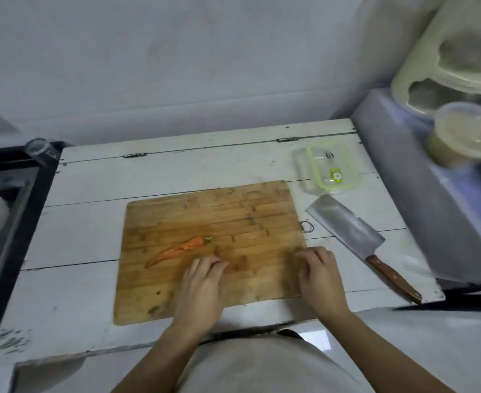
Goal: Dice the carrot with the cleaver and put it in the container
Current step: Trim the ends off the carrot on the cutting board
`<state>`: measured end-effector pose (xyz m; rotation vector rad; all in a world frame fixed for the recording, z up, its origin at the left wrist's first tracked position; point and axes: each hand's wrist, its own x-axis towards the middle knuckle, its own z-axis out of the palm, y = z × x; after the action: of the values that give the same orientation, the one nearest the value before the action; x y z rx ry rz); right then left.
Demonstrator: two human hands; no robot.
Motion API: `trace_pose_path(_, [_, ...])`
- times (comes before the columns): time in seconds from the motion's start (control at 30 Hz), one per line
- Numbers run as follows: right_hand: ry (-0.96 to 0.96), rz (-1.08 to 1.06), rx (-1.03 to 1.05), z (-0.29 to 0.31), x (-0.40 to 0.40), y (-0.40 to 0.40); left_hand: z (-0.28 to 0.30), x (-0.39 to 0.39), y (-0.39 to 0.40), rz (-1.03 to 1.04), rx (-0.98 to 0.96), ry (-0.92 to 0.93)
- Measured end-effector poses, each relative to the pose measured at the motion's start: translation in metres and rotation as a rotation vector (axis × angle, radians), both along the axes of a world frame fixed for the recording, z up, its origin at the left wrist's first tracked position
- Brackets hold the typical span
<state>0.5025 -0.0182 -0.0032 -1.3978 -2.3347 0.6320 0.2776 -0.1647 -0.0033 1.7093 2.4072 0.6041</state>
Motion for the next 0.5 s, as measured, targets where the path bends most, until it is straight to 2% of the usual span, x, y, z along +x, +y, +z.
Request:
trace_pose_path(0.1, [-0.074,-0.168,0.102,-0.001,0.046,0.016,-0.010,0.027,0.011,-0.035,-0.071,0.020])
trace_pose_path(0.23, [-0.245,-0.311,0.127,-0.009,0.090,0.034,-0.016,0.043,0.015,0.006,-0.103,0.077])
trace_pose_path(0.5, [-0.345,-0.294,0.094,-0.018,0.122,0.048,-0.023,0.052,0.005,0.027,-0.129,0.082])
